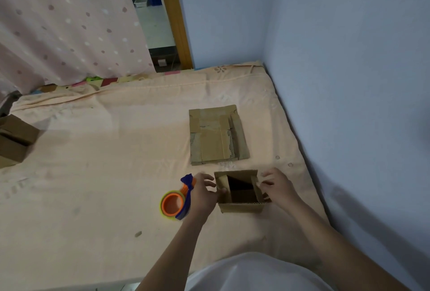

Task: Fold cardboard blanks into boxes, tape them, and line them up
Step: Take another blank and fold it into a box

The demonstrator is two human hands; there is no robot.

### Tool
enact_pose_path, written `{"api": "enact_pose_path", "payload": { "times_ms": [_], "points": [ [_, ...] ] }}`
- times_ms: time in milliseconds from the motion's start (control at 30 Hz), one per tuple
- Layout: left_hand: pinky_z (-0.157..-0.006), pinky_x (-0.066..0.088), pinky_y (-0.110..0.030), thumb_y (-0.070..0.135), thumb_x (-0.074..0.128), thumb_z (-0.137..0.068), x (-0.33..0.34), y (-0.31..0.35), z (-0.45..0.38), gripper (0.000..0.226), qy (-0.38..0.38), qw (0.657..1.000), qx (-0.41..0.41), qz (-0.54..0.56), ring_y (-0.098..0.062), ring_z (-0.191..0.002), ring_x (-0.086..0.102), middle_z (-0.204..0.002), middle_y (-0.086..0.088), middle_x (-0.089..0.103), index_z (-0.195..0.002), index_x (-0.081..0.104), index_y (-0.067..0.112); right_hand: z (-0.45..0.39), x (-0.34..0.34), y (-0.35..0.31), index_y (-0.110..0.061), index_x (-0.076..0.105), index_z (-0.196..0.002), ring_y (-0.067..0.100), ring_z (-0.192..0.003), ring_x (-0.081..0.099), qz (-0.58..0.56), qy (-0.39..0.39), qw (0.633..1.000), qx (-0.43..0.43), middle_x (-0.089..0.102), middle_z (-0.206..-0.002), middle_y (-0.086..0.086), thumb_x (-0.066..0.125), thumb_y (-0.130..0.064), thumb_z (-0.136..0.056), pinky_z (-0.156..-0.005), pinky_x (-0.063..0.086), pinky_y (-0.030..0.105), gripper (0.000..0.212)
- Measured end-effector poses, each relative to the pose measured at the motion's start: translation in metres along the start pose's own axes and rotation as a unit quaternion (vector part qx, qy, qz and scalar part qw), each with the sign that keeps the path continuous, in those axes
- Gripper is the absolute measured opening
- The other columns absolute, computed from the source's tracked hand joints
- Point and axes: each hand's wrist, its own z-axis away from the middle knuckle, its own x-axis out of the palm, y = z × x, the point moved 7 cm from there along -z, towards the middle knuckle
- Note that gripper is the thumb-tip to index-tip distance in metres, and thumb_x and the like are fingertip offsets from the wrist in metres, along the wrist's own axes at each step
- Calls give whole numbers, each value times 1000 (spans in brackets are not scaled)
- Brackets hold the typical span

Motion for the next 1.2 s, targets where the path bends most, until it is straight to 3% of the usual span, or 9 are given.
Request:
{"api": "enact_pose_path", "payload": {
  "times_ms": [133, 200, 300, 600, 800, 900, 1000, 1100, 1200],
  "points": [
    [-63, 57, -21, 16, 85, -76, 3, 1, -2, 49, -19, 1000, -1, -4, -11, -87, 65, -106, 6, 61, -115, 54, 21, -3, 6, 11, -13, 65, -118, 3, -79, 60, 1, 15, 999, 33, 65, -121, 2, 73, -34, -91, -63, 52, 22, 35],
    [-59, 55, -19, 13, 85, -75, 3, 1, -4, 49, -19, 1000, -1, -7, -13, -87, 66, -105, 5, 61, -113, 55, 21, -5, 9, 13, -14, 67, -115, 15, -95, 65, 16, 28, 999, 37, 65, -127, 3, 74, -40, -89, -79, 57, 33, 37],
    [-56, 52, -18, 5, 82, -73, 3, 0, -5, 47, -6, 1000, 5, -23, -14, -87, 66, -105, 1, 62, -108, 55, 22, -7, 14, 11, -13, 68, -113, 24, -115, 63, 49, 31, 997, 40, 64, -132, 5, 73, -43, -89, -90, 50, 31, 39],
    [-60, 56, -23, 7, 88, -67, 4, -2, -9, 49, -23, 1000, 12, -16, -11, -95, 61, -107, -1, 59, -102, 56, 24, -14, 15, 21, -17, 70, -95, 20, -92, 65, 41, 19, 995, 84, 71, -95, -1, 74, -48, -86, -85, 54, 35, 32],
    [-62, 56, -22, 10, 86, -73, 5, -5, -9, 48, -39, 999, -16, -1, -12, -91, 61, -106, -1, 60, -107, 54, 19, -11, 19, 19, -12, 67, -114, 17, -93, 56, 14, 11, 996, 84, 63, -105, 0, 71, -45, -89, -82, 48, 29, 42],
    [-61, 56, -21, 12, 87, -73, 6, -3, -9, 48, -43, 999, -24, 1, -12, -93, 61, -109, -2, 58, -107, 54, 19, -12, 19, 19, -14, 62, -122, 15, -86, 59, 16, 0, 996, 93, 60, -110, -1, 69, -48, -90, -84, 57, 35, 47],
    [-61, 55, -20, 12, 86, -74, 5, -2, -11, 48, -60, 998, -31, 10, -13, -99, 62, -116, -2, 57, -110, 55, 20, -11, 19, 16, -14, 63, -119, 16, -85, 64, 16, -8, 995, 100, 64, -113, 0, 68, -51, -90, -86, 59, 41, 47],
    [-61, 56, -20, 2, 78, -80, 5, -6, -9, 45, -88, 994, -57, 40, -16, -99, 64, -113, -4, 62, -115, 54, 16, -7, 22, 16, -14, 64, -104, 22, -81, 69, 3, -19, 994, 107, 66, -98, 0, 67, -50, -91, -82, 61, 44, 38],
    [-72, 61, -33, -2, 64, -91, 4, -10, -6, 28, -103, 987, -94, 82, -25, -100, 67, -112, -11, 65, -114, 57, 13, -4, 24, 20, -13, 62, -112, 23, -81, 69, -26, -27, 991, 127, 63, -99, 1, 67, -48, -92, -72, 63, 39, 41]
  ]
}}
